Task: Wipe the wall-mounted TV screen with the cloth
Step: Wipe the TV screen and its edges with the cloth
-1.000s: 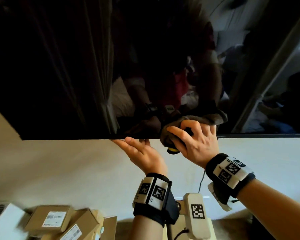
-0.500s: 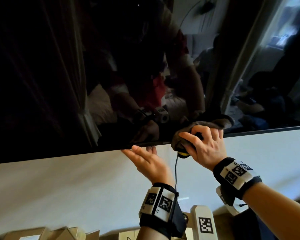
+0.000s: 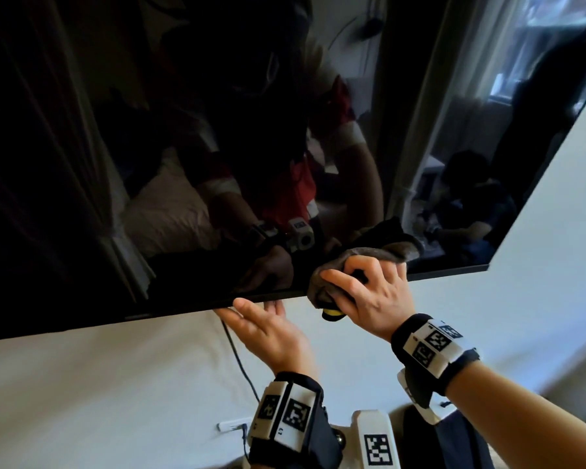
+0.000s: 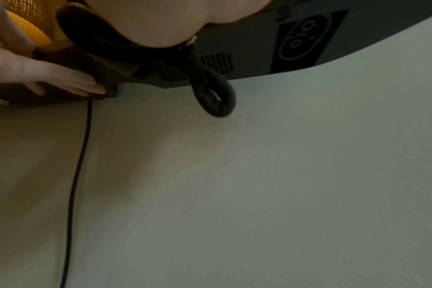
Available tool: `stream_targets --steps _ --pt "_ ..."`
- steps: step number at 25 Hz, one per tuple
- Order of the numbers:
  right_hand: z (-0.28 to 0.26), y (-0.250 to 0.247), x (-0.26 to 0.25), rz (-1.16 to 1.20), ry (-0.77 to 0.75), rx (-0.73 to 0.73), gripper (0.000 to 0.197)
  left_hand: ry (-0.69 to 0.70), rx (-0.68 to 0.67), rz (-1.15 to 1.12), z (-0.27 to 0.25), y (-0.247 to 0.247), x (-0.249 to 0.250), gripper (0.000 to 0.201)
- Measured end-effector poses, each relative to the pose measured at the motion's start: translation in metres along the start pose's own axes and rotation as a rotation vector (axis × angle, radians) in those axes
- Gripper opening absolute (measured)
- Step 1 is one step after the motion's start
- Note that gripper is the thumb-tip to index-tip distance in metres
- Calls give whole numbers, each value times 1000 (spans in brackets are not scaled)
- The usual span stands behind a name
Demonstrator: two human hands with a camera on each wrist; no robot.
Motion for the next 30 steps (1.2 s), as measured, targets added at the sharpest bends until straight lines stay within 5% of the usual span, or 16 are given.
stream_targets --steps 13,20,27,30 --pt "-51 -46 124 -41 92 7 19 -109 -147 43 -109 64 -87 37" --pt "-62 -57 151 4 97 3 20 -85 -134 149 -145 74 -118 37" --pt "-34 -66 176 117 376 172 18 -91 -28 170 -155 79 -123 29" --pt "-10 -70 189 184 479 230 19 -42 -45 451 -157 69 -112 39"
Point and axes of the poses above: each hand's wrist, its own z-axis towards the middle knuckle, its own y-axis out of the palm, x = y × z, the point moved 10 cm from there along z, towards the middle knuckle, and after that the axes turned 7 degrees about x, right-handed, at the moved point
